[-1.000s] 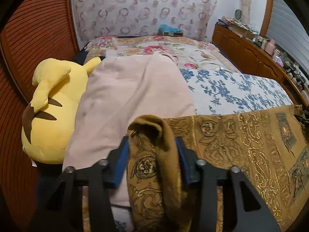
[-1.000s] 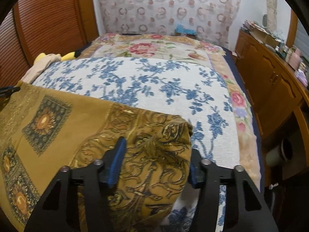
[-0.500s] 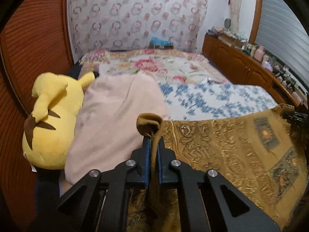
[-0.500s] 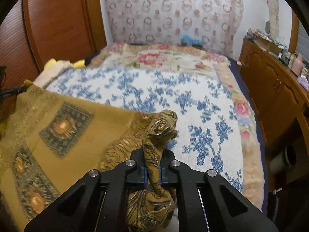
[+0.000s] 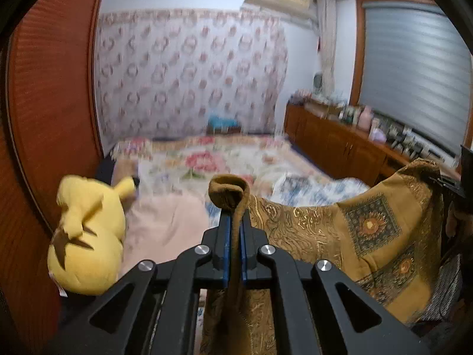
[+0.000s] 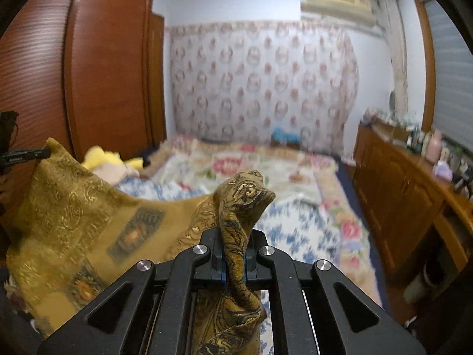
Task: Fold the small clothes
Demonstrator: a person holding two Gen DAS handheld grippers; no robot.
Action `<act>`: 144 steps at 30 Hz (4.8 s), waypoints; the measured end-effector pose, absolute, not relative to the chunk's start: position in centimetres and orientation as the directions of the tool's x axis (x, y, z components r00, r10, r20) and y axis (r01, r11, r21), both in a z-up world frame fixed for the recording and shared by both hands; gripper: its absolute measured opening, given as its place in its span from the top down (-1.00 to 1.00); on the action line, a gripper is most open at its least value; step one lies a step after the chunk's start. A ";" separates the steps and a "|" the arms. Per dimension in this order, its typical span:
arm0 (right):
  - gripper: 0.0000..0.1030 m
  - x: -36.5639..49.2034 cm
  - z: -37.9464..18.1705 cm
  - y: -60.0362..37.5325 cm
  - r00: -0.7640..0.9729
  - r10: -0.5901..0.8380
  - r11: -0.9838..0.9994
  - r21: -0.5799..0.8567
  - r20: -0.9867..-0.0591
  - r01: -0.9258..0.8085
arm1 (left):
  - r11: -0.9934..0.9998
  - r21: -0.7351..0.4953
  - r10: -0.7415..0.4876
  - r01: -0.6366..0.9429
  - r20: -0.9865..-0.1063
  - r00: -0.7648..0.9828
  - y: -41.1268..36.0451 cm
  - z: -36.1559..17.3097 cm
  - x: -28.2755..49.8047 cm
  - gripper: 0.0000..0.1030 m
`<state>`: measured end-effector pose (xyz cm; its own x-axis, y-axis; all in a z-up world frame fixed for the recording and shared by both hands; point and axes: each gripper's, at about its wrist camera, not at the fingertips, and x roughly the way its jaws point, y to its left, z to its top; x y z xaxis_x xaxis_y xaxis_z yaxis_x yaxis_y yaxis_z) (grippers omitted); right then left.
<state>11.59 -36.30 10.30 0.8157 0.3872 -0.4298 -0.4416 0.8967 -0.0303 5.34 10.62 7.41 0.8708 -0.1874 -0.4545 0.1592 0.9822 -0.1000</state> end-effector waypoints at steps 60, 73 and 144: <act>-0.07 26.4 -0.7 -35.5 0.621 0.255 0.909 -0.036 -0.741 -0.416 | 0.999 -0.050 -0.028 -0.017 -0.767 0.641 13.1 -5.4 16.1 -0.04; -0.07 22.4 -2.7 -30.9 0.536 0.326 0.865 0.017 -0.779 -0.501 | 0.992 -0.053 0.031 -0.117 -0.786 0.618 13.4 -6.9 12.8 -0.04; -0.35 18.2 -4.8 -28.4 0.538 0.291 0.864 -0.025 -0.791 -0.503 | 0.984 -0.155 -0.064 -0.090 -0.774 0.630 10.5 -9.7 7.9 0.80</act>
<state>18.18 -28.37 -4.83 0.5385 0.2905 -0.7910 -0.5034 0.8637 -0.0254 7.93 10.51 -9.73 0.6300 -0.0642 -0.7740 -0.0896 0.9839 -0.1546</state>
